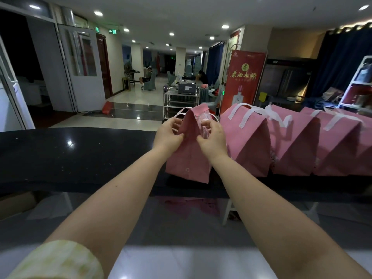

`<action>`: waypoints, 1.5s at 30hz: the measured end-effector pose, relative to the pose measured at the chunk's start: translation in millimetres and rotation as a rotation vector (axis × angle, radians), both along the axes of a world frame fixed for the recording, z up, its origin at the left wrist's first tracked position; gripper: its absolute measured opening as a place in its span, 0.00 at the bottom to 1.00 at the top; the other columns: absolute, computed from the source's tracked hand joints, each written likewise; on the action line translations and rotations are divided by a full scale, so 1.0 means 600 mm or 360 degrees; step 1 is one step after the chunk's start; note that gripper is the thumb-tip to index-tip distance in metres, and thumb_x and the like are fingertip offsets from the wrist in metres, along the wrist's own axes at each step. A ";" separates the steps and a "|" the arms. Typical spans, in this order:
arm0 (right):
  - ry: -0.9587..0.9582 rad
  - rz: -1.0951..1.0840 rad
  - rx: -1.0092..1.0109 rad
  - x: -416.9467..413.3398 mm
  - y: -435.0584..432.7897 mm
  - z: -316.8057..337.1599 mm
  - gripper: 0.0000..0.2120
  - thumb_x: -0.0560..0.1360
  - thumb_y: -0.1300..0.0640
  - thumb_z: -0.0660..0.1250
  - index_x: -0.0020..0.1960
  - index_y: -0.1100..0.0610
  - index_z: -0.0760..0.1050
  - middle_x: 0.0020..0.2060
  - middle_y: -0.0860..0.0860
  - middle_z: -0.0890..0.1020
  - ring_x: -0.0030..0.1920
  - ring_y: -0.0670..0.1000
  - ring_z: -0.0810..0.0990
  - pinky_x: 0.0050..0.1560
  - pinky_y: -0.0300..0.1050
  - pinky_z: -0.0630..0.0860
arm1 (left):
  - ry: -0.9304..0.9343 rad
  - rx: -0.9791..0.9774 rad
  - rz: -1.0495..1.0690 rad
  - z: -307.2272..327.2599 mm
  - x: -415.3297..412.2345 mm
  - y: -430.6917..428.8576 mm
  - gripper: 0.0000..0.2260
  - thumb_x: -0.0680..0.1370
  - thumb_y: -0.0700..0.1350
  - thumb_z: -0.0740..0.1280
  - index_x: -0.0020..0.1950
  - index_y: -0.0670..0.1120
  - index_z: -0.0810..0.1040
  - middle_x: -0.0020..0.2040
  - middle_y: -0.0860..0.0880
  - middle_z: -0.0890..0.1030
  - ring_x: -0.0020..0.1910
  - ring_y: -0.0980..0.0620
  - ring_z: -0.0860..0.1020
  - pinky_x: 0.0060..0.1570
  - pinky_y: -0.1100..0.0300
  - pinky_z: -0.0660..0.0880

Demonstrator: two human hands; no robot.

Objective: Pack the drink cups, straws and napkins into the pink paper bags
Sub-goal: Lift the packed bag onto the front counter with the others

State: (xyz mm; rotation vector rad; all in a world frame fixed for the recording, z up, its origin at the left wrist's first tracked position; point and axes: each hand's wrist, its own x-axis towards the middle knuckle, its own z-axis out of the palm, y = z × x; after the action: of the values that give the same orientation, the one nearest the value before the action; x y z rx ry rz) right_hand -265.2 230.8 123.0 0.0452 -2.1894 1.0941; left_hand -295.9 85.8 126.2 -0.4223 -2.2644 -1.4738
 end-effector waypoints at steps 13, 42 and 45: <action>-0.0058 -0.0315 0.0010 -0.018 0.083 0.004 0.05 0.73 0.63 0.66 0.45 0.55 0.73 0.42 0.51 0.77 0.42 0.54 0.75 0.43 0.48 0.73 | 0.0092 -0.0050 0.0181 -0.003 -0.001 0.090 0.05 0.73 0.40 0.68 0.46 0.48 0.80 0.36 0.60 0.74 0.40 0.53 0.79 0.42 0.55 0.78; -0.0113 -0.0249 -0.0264 -0.001 0.084 -0.141 0.08 0.72 0.65 0.68 0.50 0.56 0.75 0.48 0.52 0.79 0.49 0.52 0.76 0.48 0.42 0.71 | -0.0241 0.0263 0.0084 -0.168 0.016 0.068 0.09 0.70 0.45 0.77 0.42 0.52 0.77 0.43 0.54 0.80 0.41 0.56 0.79 0.44 0.56 0.79; -0.0161 -0.0277 -0.0349 0.001 0.087 -0.150 0.07 0.73 0.64 0.68 0.50 0.56 0.76 0.48 0.52 0.79 0.49 0.53 0.77 0.48 0.43 0.72 | -0.0287 0.0315 0.0119 -0.169 0.020 0.066 0.09 0.71 0.44 0.76 0.40 0.51 0.77 0.39 0.54 0.80 0.39 0.56 0.79 0.42 0.58 0.78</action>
State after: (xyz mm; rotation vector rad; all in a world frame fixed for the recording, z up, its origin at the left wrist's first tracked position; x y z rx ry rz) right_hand -264.4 282.8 33.2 -0.2978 -2.1018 1.2517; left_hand -284.1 125.2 24.7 -0.1490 -2.2113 -1.7377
